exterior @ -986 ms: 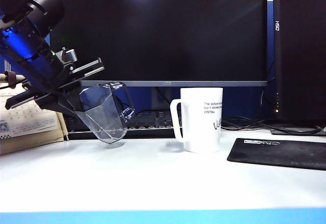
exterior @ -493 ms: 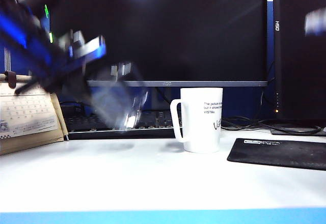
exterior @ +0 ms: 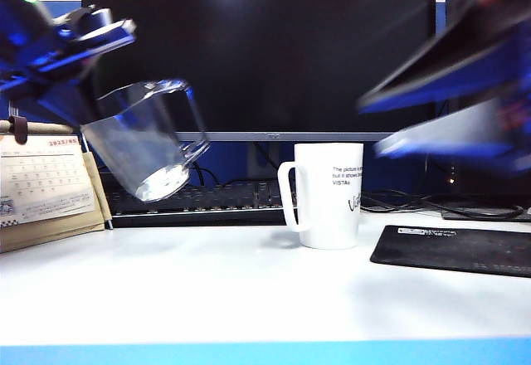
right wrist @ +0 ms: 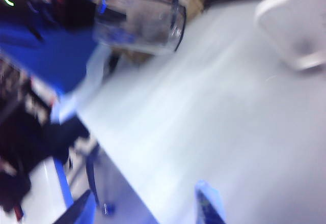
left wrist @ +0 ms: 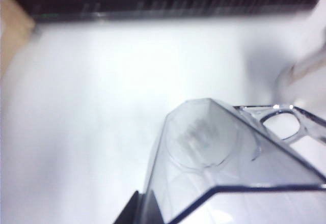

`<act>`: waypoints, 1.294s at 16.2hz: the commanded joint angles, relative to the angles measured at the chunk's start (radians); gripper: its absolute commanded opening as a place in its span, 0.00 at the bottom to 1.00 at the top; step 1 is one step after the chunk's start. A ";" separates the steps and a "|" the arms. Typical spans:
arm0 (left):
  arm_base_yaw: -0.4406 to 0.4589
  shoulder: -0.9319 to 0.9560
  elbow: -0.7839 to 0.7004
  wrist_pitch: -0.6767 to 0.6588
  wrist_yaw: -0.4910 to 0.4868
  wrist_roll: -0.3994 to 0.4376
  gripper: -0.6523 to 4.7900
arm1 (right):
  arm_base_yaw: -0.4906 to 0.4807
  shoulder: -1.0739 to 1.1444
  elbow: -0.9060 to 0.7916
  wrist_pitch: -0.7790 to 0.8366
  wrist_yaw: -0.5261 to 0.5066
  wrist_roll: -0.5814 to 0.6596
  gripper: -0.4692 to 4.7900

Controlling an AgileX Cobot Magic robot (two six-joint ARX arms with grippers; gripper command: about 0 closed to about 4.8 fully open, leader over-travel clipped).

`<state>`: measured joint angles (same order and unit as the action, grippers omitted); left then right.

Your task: Swap the positions of the transparent plastic cup and the white ceramic cup.

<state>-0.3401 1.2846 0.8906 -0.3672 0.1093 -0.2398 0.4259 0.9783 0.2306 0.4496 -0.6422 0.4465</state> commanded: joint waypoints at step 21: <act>0.000 -0.128 0.002 -0.108 0.098 0.047 0.11 | 0.076 0.607 0.419 0.098 0.304 -0.323 0.64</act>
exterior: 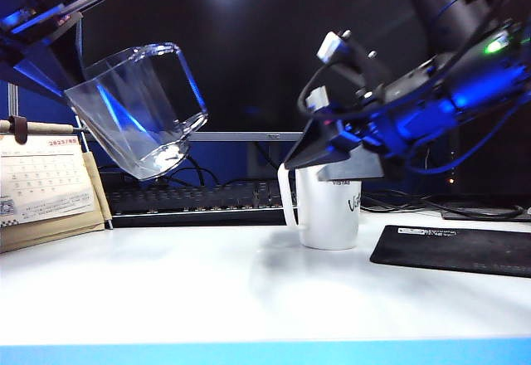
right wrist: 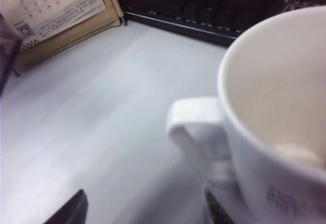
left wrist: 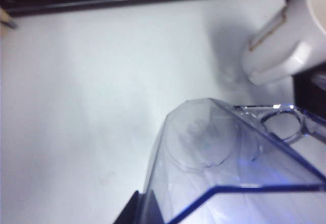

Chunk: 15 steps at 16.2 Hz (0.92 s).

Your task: Swap the positions of the transparent plastic cup and the white ceramic cup.

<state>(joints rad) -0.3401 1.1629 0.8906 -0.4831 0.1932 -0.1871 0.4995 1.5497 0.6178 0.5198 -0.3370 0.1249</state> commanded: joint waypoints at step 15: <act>0.000 -0.007 0.000 -0.058 0.037 -0.004 0.11 | -0.001 0.187 0.134 0.087 0.146 -0.002 0.63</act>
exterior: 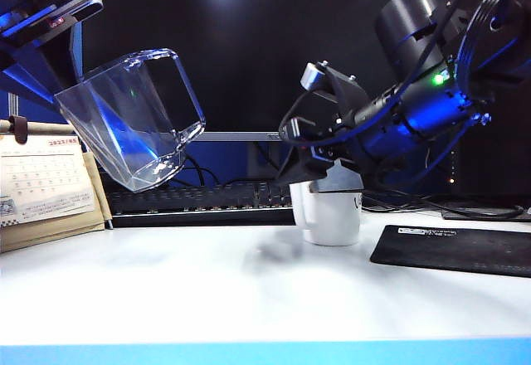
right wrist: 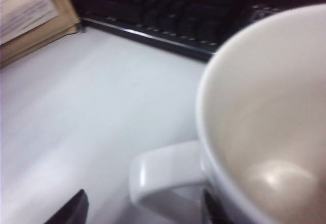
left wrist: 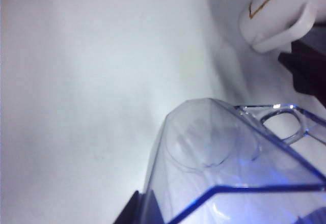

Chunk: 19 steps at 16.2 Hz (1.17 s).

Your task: Swap the positions of the transparent plastic cup and the white ceramic cup.

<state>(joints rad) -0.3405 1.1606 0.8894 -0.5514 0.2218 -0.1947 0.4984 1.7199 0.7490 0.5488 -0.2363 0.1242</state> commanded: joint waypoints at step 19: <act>0.000 -0.005 0.001 -0.053 0.003 0.034 0.11 | 0.001 0.186 0.102 0.211 0.082 0.086 0.25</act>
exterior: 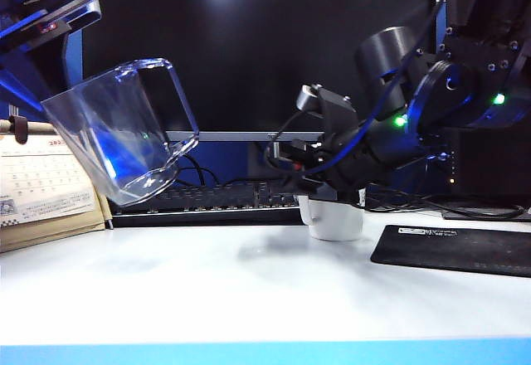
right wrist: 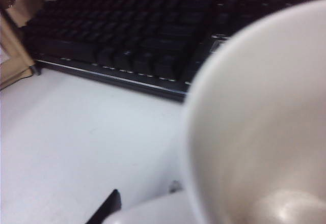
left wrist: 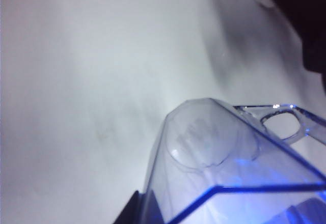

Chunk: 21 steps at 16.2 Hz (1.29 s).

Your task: Swap the positions of the transparent plastic cup and the white ceramic cup.

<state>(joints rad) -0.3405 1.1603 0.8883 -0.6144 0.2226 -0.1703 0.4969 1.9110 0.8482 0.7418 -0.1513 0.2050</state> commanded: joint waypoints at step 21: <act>0.000 -0.035 0.002 -0.035 0.029 0.032 0.11 | 0.137 0.085 0.003 -0.060 -0.275 0.171 0.08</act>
<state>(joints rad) -0.3405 1.1450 0.8879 -0.6704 0.2424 -0.1459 0.6231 1.9659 0.8753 0.8822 -0.3496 0.2626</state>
